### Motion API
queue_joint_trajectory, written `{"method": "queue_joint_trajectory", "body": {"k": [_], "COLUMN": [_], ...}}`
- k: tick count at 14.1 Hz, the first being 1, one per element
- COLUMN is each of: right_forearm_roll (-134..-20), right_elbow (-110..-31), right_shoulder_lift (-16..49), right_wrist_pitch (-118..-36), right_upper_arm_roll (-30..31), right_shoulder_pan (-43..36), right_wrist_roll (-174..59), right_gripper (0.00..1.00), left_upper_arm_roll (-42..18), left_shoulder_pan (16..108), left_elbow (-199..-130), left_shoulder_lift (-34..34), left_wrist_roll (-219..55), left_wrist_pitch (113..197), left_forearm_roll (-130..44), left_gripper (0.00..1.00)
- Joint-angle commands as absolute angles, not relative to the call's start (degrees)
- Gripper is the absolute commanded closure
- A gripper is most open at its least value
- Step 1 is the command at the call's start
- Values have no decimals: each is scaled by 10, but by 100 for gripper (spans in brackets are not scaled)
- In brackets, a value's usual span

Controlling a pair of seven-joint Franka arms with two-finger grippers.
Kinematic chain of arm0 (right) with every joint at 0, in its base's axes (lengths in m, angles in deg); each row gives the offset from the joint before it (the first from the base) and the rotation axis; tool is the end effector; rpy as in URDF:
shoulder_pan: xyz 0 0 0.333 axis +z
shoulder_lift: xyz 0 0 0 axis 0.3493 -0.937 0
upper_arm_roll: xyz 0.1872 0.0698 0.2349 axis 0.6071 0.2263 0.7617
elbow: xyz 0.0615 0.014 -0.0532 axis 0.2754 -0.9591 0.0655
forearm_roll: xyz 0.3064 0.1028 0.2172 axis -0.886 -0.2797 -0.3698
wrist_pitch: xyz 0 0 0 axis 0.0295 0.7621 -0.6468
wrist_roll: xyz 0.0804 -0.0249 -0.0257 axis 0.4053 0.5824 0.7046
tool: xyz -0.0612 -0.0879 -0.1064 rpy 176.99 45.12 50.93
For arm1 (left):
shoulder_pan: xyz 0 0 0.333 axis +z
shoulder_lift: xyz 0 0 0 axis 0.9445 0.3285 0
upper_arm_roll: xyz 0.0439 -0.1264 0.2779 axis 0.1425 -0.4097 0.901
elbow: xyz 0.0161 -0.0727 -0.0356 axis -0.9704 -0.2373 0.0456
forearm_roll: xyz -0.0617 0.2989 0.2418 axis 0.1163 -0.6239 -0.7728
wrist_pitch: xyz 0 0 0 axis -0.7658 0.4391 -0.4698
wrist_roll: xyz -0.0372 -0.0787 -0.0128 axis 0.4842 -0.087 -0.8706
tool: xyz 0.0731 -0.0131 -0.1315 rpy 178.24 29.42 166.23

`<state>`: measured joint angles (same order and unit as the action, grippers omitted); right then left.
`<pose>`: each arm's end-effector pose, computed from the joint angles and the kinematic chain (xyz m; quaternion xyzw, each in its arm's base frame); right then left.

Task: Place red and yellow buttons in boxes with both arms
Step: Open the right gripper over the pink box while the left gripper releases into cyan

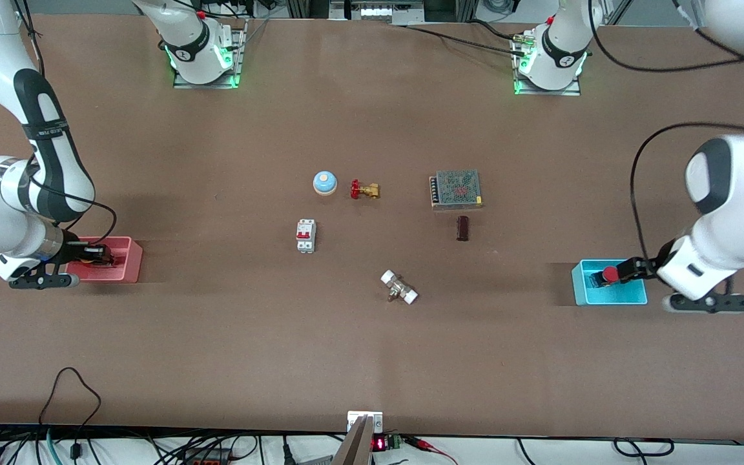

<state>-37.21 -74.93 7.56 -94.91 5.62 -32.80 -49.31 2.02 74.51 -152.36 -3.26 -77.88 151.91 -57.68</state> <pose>0.6270 -0.1419 0.1779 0.9993 0.0256 -0.0242 0.0137 0.6774 0.0118 0.3902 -0.9989 0.0009 -0.0325 0.0332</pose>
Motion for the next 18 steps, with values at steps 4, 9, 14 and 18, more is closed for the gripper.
{"method": "queue_joint_trajectory", "body": {"k": [4, 9, 14, 18], "right_forearm_roll": [-373, -379, -377, -379], "right_elbow": [-749, -748, -743, -741], "right_shoulder_lift": [68, 66, 117, 216], "right_wrist_pitch": [-961, -961, -912, -825], "right_upper_arm_roll": [57, 57, 61, 65], "right_shoulder_pan": [-328, -327, -318, -285], "right_wrist_roll": [-494, -496, -492, -500], "right_gripper": [63, 0, 0, 0], "left_upper_arm_roll": [-5, -10, -14, -13], "left_shoulder_pan": [738, 740, 738, 738], "left_elbow": [-1472, -1680, -1626, -1599], "left_shoulder_lift": [-107, -273, -269, -250], "left_wrist_roll": [-827, -818, -768, -759], "left_wrist_pitch": [1328, 1450, 1332, 1329], "left_forearm_roll": [-578, -564, -542, -534], "left_gripper": [0, 0, 0, 0]}}
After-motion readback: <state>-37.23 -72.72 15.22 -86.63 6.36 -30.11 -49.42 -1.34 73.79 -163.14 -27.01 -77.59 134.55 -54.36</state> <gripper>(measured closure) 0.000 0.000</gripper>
